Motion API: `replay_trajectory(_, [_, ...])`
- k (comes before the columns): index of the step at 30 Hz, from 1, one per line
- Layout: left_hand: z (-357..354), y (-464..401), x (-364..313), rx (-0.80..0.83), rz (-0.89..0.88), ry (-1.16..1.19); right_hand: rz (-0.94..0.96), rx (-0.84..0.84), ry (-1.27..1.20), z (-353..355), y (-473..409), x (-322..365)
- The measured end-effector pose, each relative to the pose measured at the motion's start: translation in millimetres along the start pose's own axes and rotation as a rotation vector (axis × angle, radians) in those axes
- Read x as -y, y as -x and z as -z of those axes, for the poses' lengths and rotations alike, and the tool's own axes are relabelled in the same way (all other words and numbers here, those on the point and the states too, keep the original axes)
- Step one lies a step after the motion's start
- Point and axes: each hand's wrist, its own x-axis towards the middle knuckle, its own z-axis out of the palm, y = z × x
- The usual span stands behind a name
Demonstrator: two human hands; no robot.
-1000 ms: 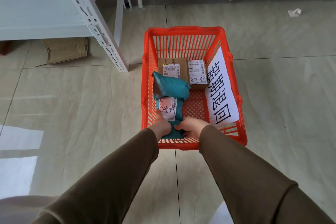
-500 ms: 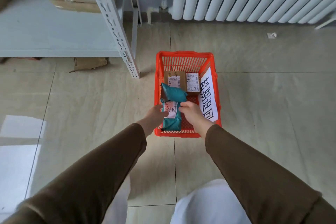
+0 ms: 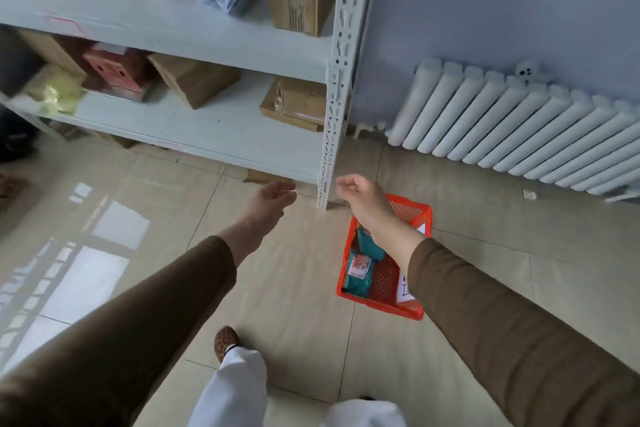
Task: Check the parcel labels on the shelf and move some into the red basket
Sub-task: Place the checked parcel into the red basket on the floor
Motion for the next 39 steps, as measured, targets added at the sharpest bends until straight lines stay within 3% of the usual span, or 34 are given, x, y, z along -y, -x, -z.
replay_trajectory(14, [312.3,-15.8,-99.9,-0.198,-0.292,0.105,0.301,0.072,-0.066,-186.1,-29.9,281.8])
replay_trajectory(21, [410.7,-72.9,-125.7,-0.252,-0.33,0.192,0.333,0.101,-0.073,-256.7,-84.6,362.4])
replay_trajectory(39, [652.8,-300.6,-212.8,-0.416,-0.324,0.188,0.313,0.192,-0.087,-434.6,-334.7,559.9])
